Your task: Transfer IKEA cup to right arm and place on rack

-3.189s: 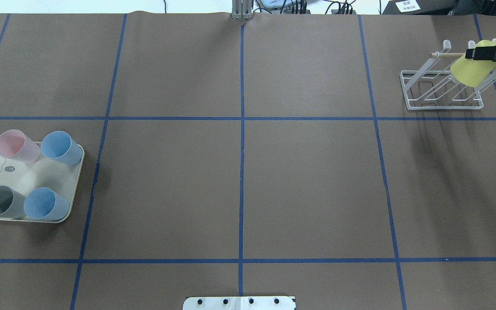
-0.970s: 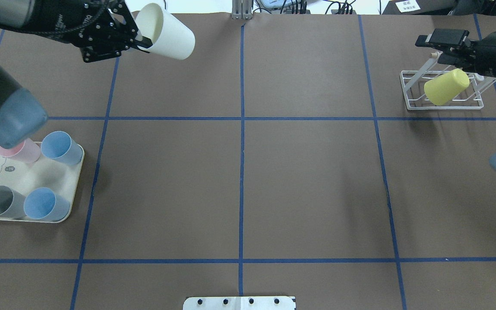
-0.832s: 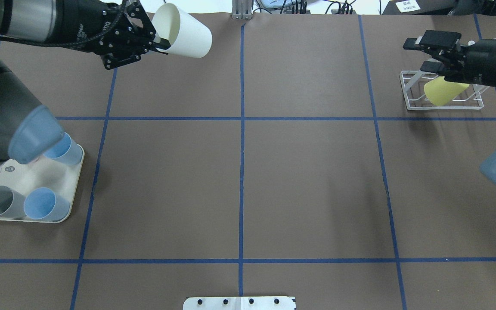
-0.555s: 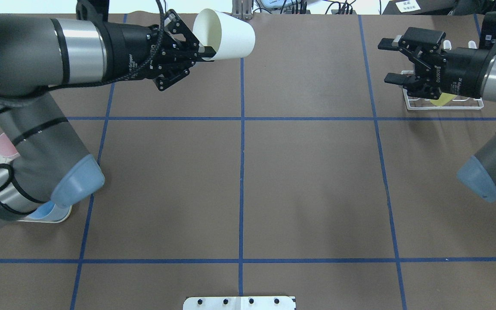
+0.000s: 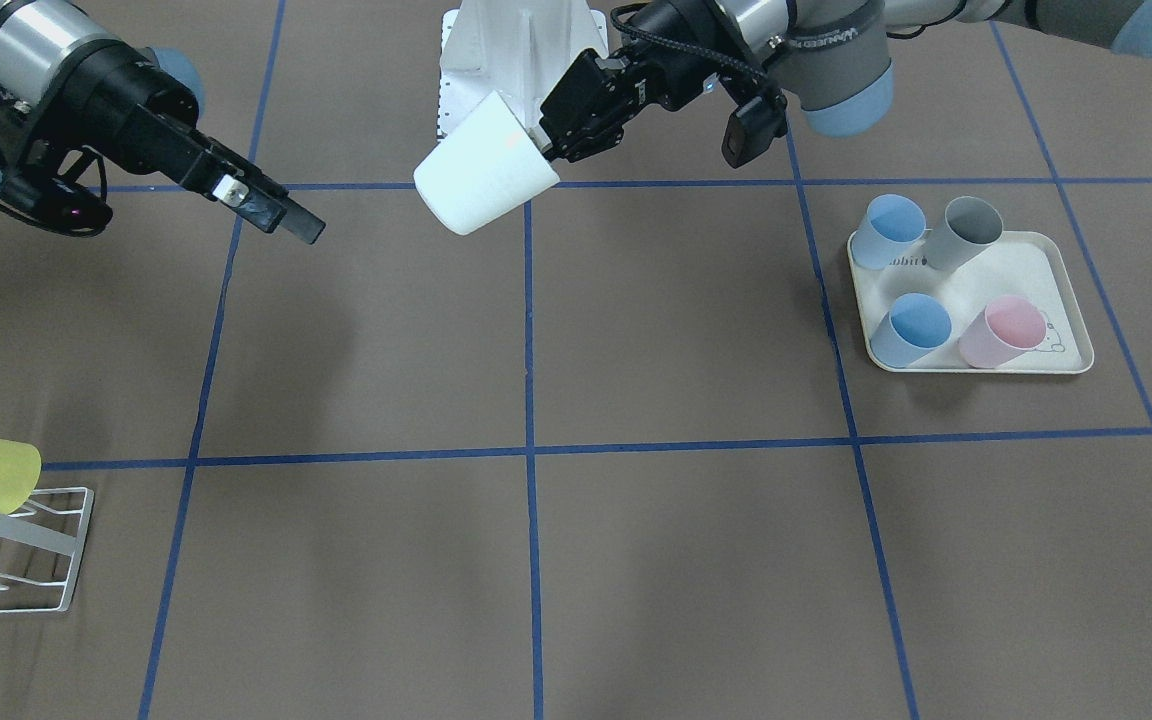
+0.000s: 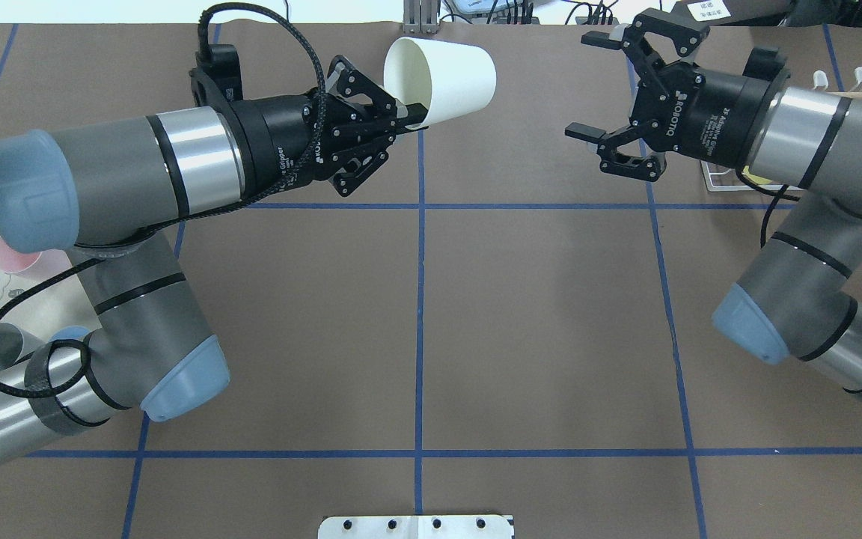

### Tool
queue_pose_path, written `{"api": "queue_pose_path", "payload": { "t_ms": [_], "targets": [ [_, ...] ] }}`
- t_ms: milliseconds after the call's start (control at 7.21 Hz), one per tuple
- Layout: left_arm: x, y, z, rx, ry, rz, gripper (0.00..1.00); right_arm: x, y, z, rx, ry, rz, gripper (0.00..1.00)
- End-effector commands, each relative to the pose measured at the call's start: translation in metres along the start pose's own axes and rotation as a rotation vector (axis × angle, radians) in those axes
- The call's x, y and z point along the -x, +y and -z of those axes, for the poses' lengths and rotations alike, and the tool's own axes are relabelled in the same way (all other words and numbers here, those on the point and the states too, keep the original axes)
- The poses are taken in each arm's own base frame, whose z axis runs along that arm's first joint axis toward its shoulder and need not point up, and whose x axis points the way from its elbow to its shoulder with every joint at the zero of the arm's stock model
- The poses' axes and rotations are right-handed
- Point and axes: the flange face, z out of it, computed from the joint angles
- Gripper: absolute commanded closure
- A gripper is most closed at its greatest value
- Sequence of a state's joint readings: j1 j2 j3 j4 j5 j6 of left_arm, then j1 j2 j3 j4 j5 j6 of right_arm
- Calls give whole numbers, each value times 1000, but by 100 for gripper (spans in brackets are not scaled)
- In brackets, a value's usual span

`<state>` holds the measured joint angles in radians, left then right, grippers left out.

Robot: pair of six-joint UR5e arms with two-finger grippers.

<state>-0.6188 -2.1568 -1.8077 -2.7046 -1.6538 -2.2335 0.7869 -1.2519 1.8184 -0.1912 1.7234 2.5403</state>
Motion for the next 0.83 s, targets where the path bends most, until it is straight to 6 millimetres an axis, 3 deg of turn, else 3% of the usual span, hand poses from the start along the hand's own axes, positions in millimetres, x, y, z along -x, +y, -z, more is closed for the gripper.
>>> {"api": "queue_pose_path", "payload": {
  "t_ms": [0, 416, 693],
  "targets": [
    [5, 4, -4, 9, 6, 15, 100, -11, 28, -20, 23, -47, -116, 2],
    [11, 15, -12, 26, -5, 22, 100, -11, 47, -35, 43, -83, -136, 2],
    [9, 17, -17, 29, -3, 24, 100, -21, 50, -40, 38, -80, -145, 2]
  ]
}}
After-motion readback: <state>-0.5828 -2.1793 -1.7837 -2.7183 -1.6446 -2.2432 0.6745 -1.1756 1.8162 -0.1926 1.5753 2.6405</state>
